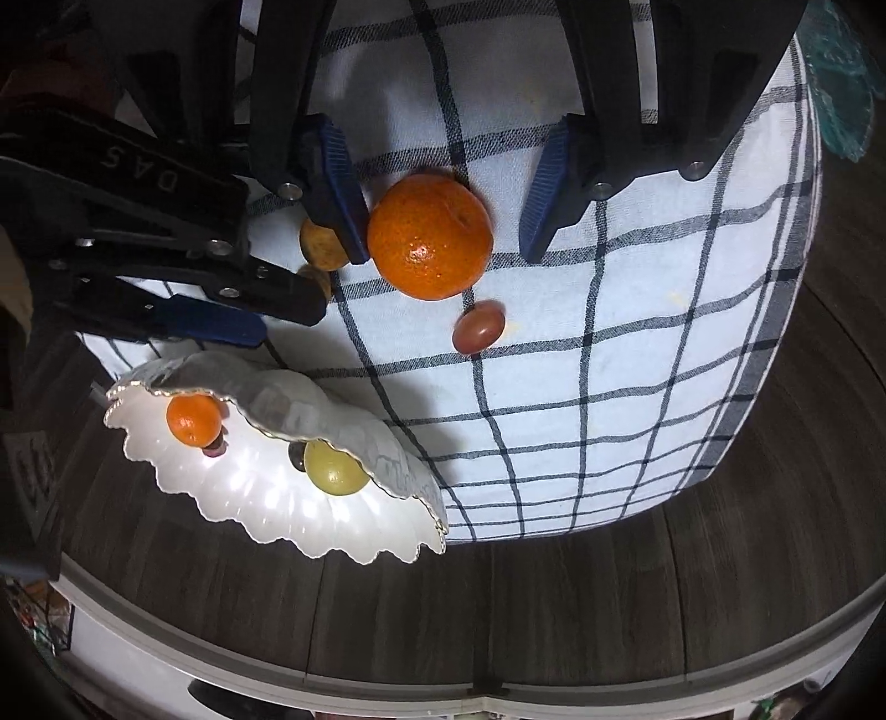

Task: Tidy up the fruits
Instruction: 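Move the left tool around a mandarin while the right tool reaches a small brown fruit, then grasp the mandarin with the left tool while the right tool grasps the brown fruit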

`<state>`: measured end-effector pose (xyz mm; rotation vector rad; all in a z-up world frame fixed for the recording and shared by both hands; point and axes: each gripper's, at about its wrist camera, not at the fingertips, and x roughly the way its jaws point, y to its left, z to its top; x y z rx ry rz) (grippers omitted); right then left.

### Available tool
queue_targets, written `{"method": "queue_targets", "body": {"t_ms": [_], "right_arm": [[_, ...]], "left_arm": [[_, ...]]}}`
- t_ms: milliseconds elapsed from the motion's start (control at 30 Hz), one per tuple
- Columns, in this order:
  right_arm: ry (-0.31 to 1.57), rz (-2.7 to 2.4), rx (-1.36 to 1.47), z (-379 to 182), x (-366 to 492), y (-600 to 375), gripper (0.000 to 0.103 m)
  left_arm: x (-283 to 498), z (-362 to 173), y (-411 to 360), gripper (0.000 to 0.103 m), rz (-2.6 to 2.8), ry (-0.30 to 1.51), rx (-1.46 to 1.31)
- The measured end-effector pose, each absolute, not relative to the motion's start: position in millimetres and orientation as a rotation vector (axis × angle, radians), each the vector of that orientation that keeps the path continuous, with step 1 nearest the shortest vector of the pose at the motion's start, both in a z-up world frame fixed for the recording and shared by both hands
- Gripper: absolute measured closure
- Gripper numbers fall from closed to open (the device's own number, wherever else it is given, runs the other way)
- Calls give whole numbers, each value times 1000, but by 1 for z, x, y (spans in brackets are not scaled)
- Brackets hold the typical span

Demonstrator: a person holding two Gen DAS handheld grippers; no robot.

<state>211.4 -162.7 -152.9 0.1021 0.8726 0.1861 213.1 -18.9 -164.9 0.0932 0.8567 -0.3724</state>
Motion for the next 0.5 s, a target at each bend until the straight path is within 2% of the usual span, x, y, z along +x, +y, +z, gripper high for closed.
{"method": "queue_targets", "body": {"t_ms": [100, 200, 267, 333, 500], "right_arm": [[888, 195, 119, -157, 217, -163, 63], [904, 208, 132, -161, 221, -162, 64], [909, 226, 140, -163, 223, -160, 74], [909, 241, 141, -162, 223, -158, 78], [898, 239, 140, -159, 221, -158, 78]], "left_arm": [[213, -167, -20, 59, -392, 862, 88], [213, -167, -21, 60, -399, 859, 96], [213, -167, -21, 60, -401, 856, 97], [213, -167, -21, 61, -403, 855, 92], [214, -166, -18, 62, -388, 858, 75]]}}
